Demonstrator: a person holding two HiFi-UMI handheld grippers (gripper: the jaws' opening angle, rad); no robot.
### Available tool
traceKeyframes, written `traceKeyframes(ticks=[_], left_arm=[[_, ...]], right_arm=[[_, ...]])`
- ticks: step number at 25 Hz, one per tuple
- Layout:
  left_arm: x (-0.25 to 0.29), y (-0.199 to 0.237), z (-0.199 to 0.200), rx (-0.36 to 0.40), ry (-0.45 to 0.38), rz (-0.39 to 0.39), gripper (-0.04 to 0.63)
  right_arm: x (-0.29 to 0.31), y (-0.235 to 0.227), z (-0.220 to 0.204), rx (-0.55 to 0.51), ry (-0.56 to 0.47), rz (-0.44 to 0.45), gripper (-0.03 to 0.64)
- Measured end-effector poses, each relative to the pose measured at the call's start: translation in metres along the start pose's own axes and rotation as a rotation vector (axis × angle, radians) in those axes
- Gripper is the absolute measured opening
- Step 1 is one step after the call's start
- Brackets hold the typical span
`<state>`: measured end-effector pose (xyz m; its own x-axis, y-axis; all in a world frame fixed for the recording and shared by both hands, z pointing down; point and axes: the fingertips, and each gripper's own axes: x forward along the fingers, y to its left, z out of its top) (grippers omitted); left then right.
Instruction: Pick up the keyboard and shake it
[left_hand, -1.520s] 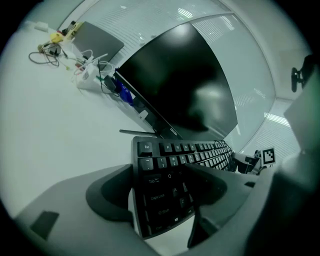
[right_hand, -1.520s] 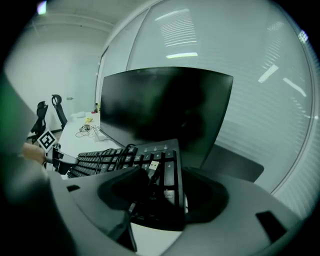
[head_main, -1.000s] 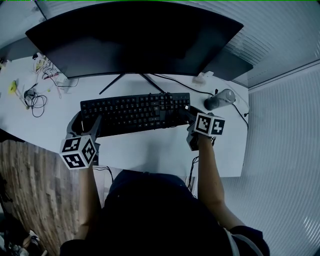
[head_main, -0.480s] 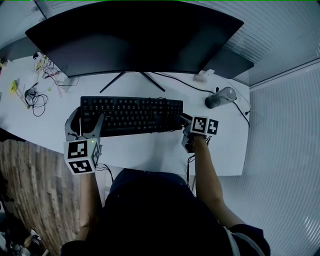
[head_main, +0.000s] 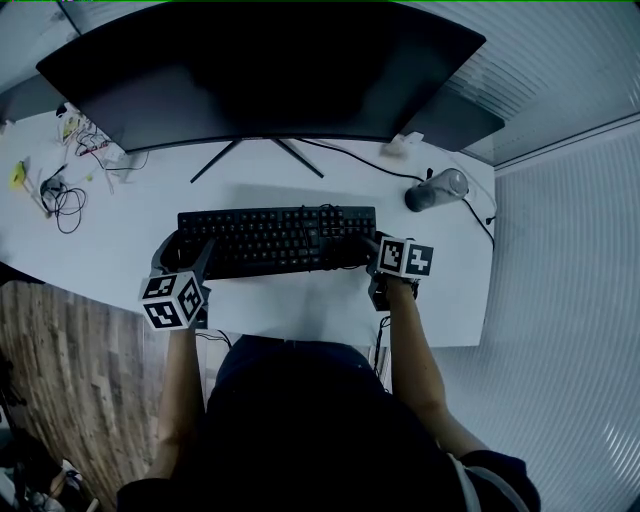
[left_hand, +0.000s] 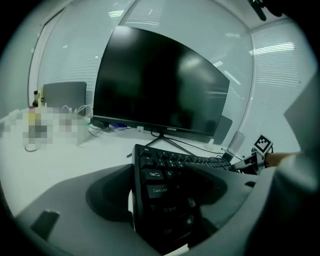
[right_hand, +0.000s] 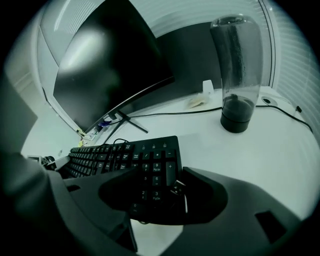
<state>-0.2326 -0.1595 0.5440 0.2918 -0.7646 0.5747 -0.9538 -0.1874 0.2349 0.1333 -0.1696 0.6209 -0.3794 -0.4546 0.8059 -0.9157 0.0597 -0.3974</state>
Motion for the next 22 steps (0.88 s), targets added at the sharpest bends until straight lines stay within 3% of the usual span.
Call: traceKeyframes(ticks=[5, 13, 22], left_arm=[[0.006, 0.005, -0.037, -0.073, 0.038, -0.018, 0.334], [0.025, 0.021, -0.072, -0.115, 0.098, -0.034, 0.334], [0.039, 0.029, -0.088, -0.164, 0.163, -0.048, 0.334]], right_arm=[[0.002, -0.008, -0.014, -0.033, 0.037, -0.046, 0.275], [0.018, -0.009, -0.024, -0.071, 0.067, -0.086, 0.275], [0.022, -0.009, -0.018, -0.115, 0.012, -0.107, 0.275]])
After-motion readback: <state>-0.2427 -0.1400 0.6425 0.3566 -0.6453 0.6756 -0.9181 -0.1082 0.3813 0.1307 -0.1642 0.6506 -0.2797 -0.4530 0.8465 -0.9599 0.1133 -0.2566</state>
